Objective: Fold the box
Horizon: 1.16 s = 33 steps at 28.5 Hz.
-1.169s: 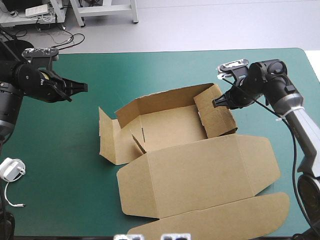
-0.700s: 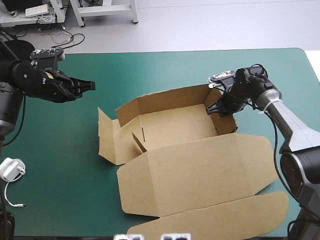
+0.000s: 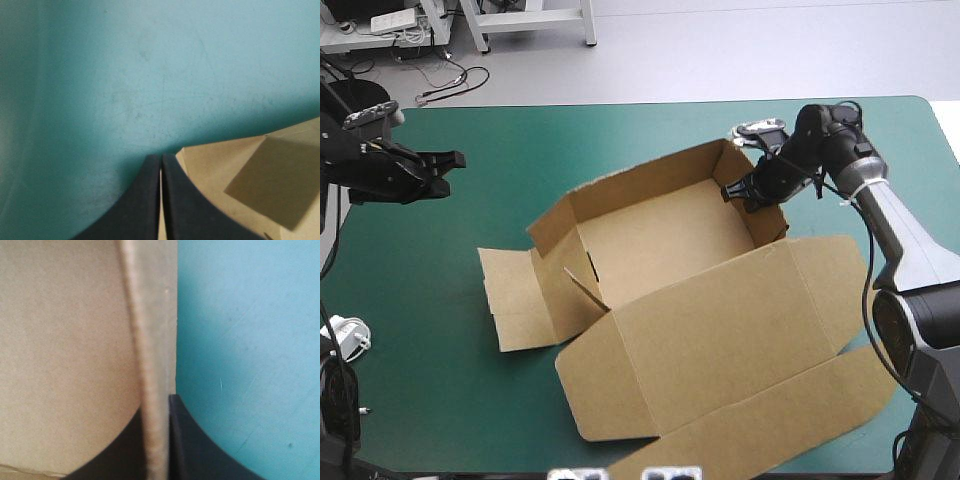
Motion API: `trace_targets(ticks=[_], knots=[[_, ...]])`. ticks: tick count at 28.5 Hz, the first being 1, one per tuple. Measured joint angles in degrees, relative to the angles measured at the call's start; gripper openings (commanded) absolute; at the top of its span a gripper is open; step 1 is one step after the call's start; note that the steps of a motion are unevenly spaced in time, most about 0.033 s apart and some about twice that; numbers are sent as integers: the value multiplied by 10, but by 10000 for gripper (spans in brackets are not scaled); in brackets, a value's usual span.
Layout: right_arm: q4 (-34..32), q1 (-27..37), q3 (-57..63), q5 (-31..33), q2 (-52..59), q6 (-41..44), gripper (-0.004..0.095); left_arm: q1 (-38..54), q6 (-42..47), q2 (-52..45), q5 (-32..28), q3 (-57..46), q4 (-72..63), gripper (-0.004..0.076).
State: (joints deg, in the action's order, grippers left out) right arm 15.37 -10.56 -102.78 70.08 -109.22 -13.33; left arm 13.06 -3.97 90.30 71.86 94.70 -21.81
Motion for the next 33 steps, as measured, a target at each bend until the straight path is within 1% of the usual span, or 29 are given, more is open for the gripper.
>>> trace_targets(ticks=[3, 5, 10, 13, 17, 22, 29, 33], knots=[[79, 39, -69, 5, 13, 11, -20, 74, -50, 29, -3, 0, -101, -3], [117, 57, -93, 5, 19, 13, -20, 92, -72, 39, -5, 0, -136, -3], [198, 96, -124, 11, 34, 13, -20, 115, -117, 67, -8, 0, -209, -3], [225, 107, -125, 13, 47, 11, -20, 116, -150, 87, -9, 0, -279, -3], [234, 108, -125, 18, 65, 10, -19, 114, -188, 114, -13, 0, -408, -3], [235, 108, -127, 20, 70, 10, -18, 88, -209, 114, -21, 0, -491, -3], [219, 95, -127, 19, 70, 11, -18, 17, -234, 66, -19, 0, -519, -3], [210, 84, -127, 3, 70, 11, -16, 2, -236, 35, -15, 0, -523, -3]])
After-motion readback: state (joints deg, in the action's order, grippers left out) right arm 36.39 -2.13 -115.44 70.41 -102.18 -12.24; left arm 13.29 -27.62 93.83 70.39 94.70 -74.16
